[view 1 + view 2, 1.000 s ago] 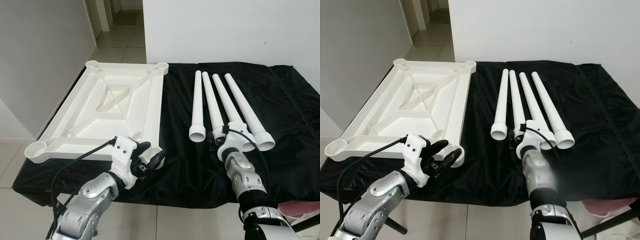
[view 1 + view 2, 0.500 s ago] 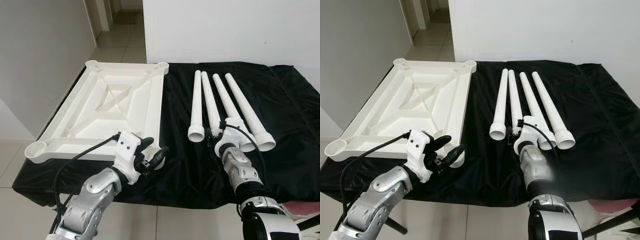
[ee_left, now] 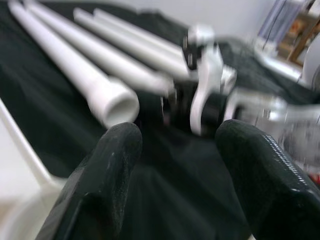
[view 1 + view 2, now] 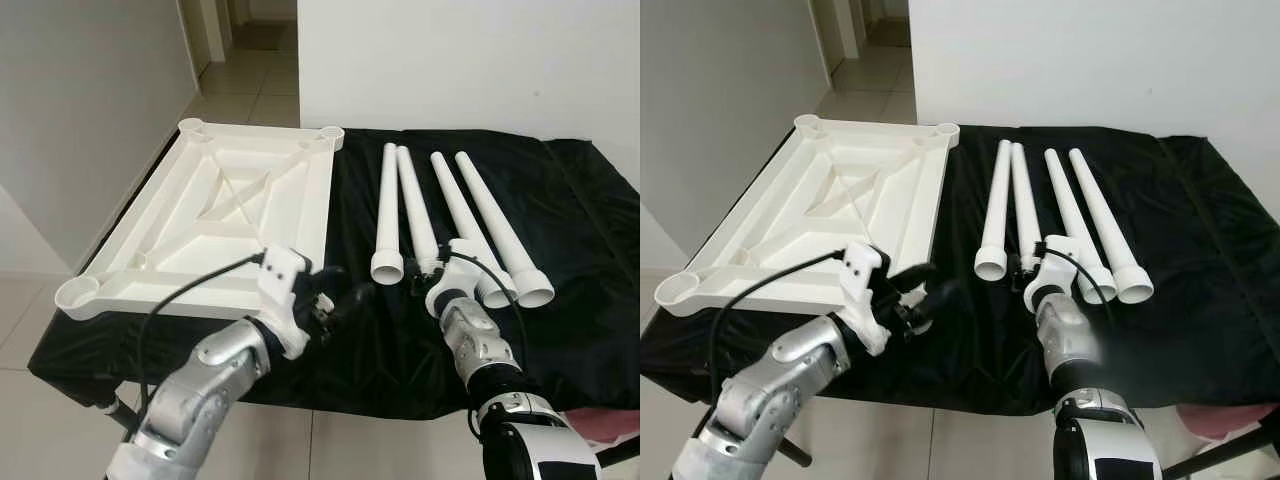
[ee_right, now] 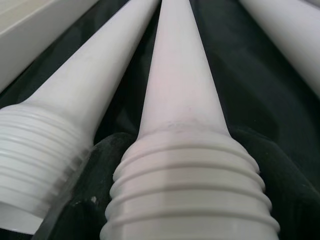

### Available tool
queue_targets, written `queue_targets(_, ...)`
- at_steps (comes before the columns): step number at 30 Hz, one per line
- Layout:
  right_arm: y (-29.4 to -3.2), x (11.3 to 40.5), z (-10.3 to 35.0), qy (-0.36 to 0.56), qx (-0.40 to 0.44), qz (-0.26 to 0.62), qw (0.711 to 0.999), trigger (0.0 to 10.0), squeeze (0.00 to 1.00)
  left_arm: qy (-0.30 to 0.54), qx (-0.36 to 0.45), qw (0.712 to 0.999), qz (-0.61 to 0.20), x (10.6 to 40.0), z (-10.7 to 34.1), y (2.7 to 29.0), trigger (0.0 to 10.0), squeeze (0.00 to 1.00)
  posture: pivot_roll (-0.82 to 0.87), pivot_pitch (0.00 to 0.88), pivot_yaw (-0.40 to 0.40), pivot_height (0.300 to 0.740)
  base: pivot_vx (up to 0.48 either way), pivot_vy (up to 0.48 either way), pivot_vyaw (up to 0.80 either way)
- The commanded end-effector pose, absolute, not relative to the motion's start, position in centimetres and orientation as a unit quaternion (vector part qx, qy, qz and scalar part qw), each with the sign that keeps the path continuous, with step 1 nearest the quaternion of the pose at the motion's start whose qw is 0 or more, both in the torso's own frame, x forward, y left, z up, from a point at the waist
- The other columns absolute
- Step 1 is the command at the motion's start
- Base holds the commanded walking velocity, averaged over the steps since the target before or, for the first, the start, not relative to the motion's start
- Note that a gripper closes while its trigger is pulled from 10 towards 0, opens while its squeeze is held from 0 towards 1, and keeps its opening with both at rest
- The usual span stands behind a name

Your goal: Building children table

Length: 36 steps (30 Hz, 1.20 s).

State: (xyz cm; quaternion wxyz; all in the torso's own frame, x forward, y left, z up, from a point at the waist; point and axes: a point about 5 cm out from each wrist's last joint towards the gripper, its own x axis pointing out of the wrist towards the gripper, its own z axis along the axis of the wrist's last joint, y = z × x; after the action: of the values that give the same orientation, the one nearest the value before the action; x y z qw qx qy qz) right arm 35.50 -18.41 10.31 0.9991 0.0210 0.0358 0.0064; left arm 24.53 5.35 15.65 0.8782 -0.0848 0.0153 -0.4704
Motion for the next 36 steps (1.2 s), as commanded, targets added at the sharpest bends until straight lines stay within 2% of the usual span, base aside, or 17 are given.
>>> queue_targets(1, -18.2, 35.3, 10.9, -0.001, -0.013, 0.015, 1.0, 10.0, 0.0, 0.008, -0.075, 0.848, -0.525, 24.0, 15.9, 4.8, 10.0, 0.0, -0.02, 0.021, 0.026, 0.74, 0.0, 0.0, 0.0)
queue_targets(4, -18.0, 35.1, 11.2, -0.025, -0.056, 0.02, 0.998, 10.0, 0.0, 0.008, -0.081, 0.848, -0.523, 24.2, 16.5, 4.4, 10.0, 0.0, -0.02, 0.02, 0.026, 0.74, 0.0, 0.0, 0.0)
queue_targets(10, -18.4, 34.4, 11.7, -0.064, -0.018, 0.003, 0.998, 10.0, 0.0, -0.004, -0.14, 0.833, -0.536, 25.4, 18.7, 4.7, 10.0, 0.0, -0.02, 0.028, 0.025, 0.74, 0.0, 0.0, 0.0)
queue_targets(11, -18.5, 34.3, 11.7, -0.068, -0.019, 0.001, 0.998, 10.0, 0.0, -0.007, -0.14, 0.834, -0.534, 25.6, 18.9, 4.8, 10.0, 0.7, -0.02, 0.028, 0.025, 0.74, 0.0, 0.0, 0.0)
queue_targets(12, -18.5, 34.2, 11.7, -0.074, -0.017, 0.001, 0.997, 10.0, 0.0, -0.006, -0.152, 0.83, -0.536, 25.8, 19.0, 4.9, 10.0, 1.0, -0.02, 0.025, 0.03, 0.74, 0.0, 0.0, 0.0)
queue_targets(15, -18.5, 34.1, 11.7, -0.077, -0.016, 0.001, 0.997, 10.0, 0.0, -0.005, -0.16, 0.828, -0.537, 25.9, 19.0, 5.0, 10.0, 1.0, -0.02, 0.025, 0.03, 0.74, 0.0, 0.0, 0.0)
queue_targets(17, -18.4, 33.8, 12.3, -0.111, -0.015, 0.001, 0.994, 10.0, 0.0, 0.003, -0.161, 0.836, -0.525, 26.7, 19.4, 5.1, 10.0, 1.0, -0.03, 0.022, 0.047, 0.74, 0.0, 0.0, 0.0)
queue_targets(18, -18.3, 33.8, 12.7, -0.124, -0.017, 0.005, 0.992, 10.0, 0.0, 0.019, -0.169, 0.841, -0.513, 27.4, 19.5, 5.0, 10.0, 0.41, -0.04, 0.017, 0.048, 0.74, 0.0, 0.0, 0.0)
queue_targets(20, -18.2, 33.7, 12.9, -0.133, -0.021, 0.008, 0.991, 10.0, 0.0, 0.032, -0.176, 0.844, -0.506, 27.9, 19.7, 4.9, 10.0, 0.41, -0.04, 0.017, 0.048, 0.74, 0.0, 0.0, 0.0)
queue_targets(21, -18.0, 33.6, 13.1, -0.142, -0.024, 0.011, 0.99, 10.0, 0.0, 0.037, -0.186, 0.844, -0.502, 28.1, 19.9, 4.8, 10.0, 0.0, -0.04, 0.025, 0.051, 0.74, 0.0, 0.0, 0.0)
queue_targets(28, -16.7, 32.9, 13.9, -0.178, -0.045, 0.049, 0.982, 10.0, 0.0, 0.084, -0.216, 0.841, -0.489, 29.6, 20.2, 4.8, 10.0, 0.0, -0.03, 0.025, 0.057, 0.74, 0.0, 0.0, 0.0)
queue_targets(32, -15.0, 31.9, 14.2, -0.198, -0.055, 0.101, 0.973, 10.0, 0.0, 0.11, -0.259, 0.818, -0.502, 30.8, 20.8, 4.9, 10.0, 0.0, -0.02, 0.027, 0.065, 0.74, 0.0, 0.0, 0.0)
queue_targets(36, -14.5, 31.7, 14.2, -0.202, -0.06, 0.113, 0.971, 10.0, 0.0, 0.109, -0.26, 0.816, -0.504, 31.1, 21.0, 5.0, 10.0, 0.0, -0.02, 0.027, 0.065, 0.74, 0.0, 0.0, 0.0)
